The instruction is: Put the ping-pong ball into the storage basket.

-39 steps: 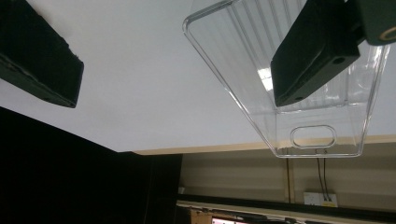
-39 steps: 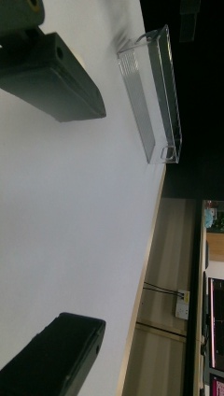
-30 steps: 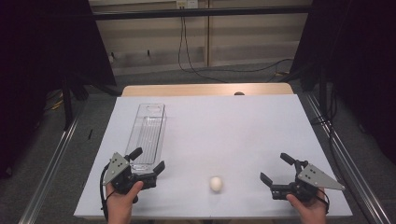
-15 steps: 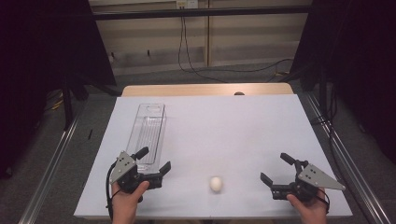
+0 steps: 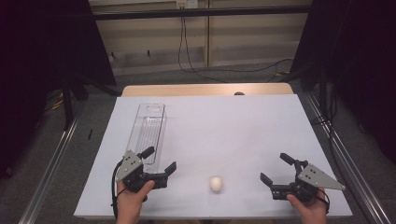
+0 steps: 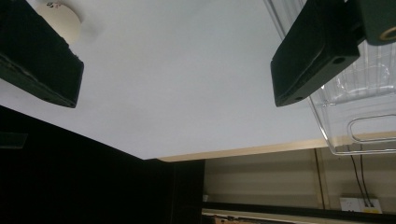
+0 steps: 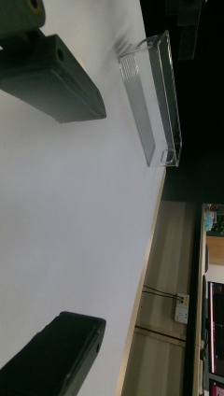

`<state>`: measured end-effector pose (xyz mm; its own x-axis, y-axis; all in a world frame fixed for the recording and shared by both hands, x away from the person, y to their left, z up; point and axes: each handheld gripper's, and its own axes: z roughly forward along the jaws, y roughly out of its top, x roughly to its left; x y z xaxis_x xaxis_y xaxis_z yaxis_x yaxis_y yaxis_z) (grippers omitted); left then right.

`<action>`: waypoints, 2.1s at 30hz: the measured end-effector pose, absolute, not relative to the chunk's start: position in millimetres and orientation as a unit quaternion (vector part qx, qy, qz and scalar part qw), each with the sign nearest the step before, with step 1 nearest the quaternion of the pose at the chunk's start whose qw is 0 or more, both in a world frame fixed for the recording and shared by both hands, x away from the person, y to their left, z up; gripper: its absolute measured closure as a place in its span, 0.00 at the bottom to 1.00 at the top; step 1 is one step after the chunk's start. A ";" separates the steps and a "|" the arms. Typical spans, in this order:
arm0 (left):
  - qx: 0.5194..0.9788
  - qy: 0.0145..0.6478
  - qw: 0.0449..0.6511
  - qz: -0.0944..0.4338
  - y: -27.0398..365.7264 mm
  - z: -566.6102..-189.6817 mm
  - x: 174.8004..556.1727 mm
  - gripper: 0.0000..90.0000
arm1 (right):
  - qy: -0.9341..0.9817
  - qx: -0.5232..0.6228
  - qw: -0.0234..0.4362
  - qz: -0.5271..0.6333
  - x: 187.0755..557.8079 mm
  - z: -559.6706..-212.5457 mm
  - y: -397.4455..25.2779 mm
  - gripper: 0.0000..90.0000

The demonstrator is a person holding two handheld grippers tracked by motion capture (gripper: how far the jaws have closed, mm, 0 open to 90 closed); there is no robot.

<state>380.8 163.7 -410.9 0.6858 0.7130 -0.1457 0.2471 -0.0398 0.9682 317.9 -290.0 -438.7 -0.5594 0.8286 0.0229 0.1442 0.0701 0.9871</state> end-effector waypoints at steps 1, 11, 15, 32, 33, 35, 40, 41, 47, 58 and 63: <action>0.698 0.345 0.595 0.197 163.2 -410.9 381.6 0.03 | 0.668 0.364 0.297 0.577 317.8 -438.6 -289.9 0.02; 0.705 0.340 0.593 0.191 159.0 -412.3 382.4 0.03 | 0.669 0.364 0.296 0.577 317.9 -438.9 -289.4 0.02; 0.704 0.341 0.593 0.191 156.1 -412.0 383.0 0.03 | 0.669 0.363 0.298 0.576 318.0 -438.8 -289.3 0.02; 0.716 0.331 0.587 0.183 145.3 -414.2 384.3 0.03 | 0.669 0.364 0.297 0.576 317.9 -439.0 -289.7 0.02; 0.717 0.332 0.584 0.183 144.8 -414.0 384.0 0.03 | 0.669 0.364 0.296 0.576 317.7 -439.0 -289.7 0.02; 0.722 0.327 0.582 0.183 143.8 -413.7 384.2 0.03 | 0.667 0.366 0.296 0.577 317.6 -438.8 -289.6 0.02; 0.719 0.329 0.587 0.175 139.2 -414.0 383.8 0.03 | 0.668 0.365 0.297 0.577 317.9 -439.1 -289.5 0.02; 0.723 0.328 0.582 0.175 138.8 -414.3 384.4 0.03 | 0.669 0.364 0.296 0.576 317.8 -439.1 -289.6 0.02; 0.734 0.320 0.574 0.173 137.7 -415.3 385.5 0.03 | 0.668 0.364 0.297 0.576 318.0 -439.2 -289.7 0.02; 0.738 0.318 0.571 0.165 131.3 -417.2 386.3 0.03 | 0.669 0.364 0.295 0.576 318.1 -439.2 -289.6 0.02; 0.739 0.318 0.571 0.162 128.8 -417.6 386.5 0.03 | 0.669 0.364 0.296 0.576 318.0 -439.2 -289.7 0.02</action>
<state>386.5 128.8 -417.6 0.7457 0.6548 -0.1234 0.2849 -0.1459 0.9474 318.0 -289.7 -439.2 -0.5604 0.8279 0.0235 0.1462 0.0710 0.9867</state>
